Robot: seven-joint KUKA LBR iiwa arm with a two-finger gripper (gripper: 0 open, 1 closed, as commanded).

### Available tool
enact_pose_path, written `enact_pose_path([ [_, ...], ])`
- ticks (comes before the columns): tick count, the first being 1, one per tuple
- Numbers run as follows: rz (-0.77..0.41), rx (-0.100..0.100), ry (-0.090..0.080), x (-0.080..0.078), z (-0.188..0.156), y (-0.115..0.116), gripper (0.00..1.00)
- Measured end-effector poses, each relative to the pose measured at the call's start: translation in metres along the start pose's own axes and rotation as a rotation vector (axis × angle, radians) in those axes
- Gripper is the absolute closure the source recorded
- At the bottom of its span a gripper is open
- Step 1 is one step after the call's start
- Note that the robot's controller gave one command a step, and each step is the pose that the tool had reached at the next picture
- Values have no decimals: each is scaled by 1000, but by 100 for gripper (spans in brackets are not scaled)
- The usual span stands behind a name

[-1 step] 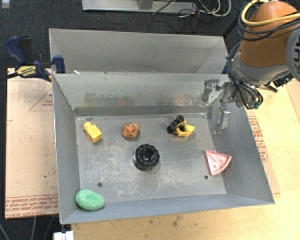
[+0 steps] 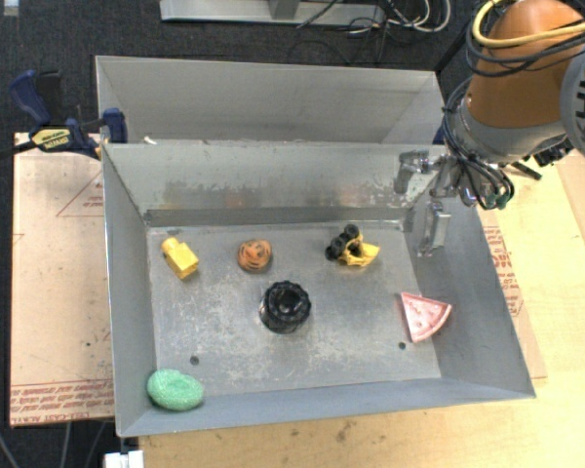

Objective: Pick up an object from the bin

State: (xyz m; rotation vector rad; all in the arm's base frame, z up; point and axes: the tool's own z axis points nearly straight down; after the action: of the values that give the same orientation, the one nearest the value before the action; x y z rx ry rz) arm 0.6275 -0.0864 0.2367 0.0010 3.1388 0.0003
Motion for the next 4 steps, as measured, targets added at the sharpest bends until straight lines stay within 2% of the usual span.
enact_pose_path([
  [1,-205,2,-8,-18,49,17,0],
  [2,-240,-2,2,-18,77,36,0],
  [3,-135,-1,-2,-21,76,24,0],
  [4,-325,0,-5,-24,140,18,0],
])
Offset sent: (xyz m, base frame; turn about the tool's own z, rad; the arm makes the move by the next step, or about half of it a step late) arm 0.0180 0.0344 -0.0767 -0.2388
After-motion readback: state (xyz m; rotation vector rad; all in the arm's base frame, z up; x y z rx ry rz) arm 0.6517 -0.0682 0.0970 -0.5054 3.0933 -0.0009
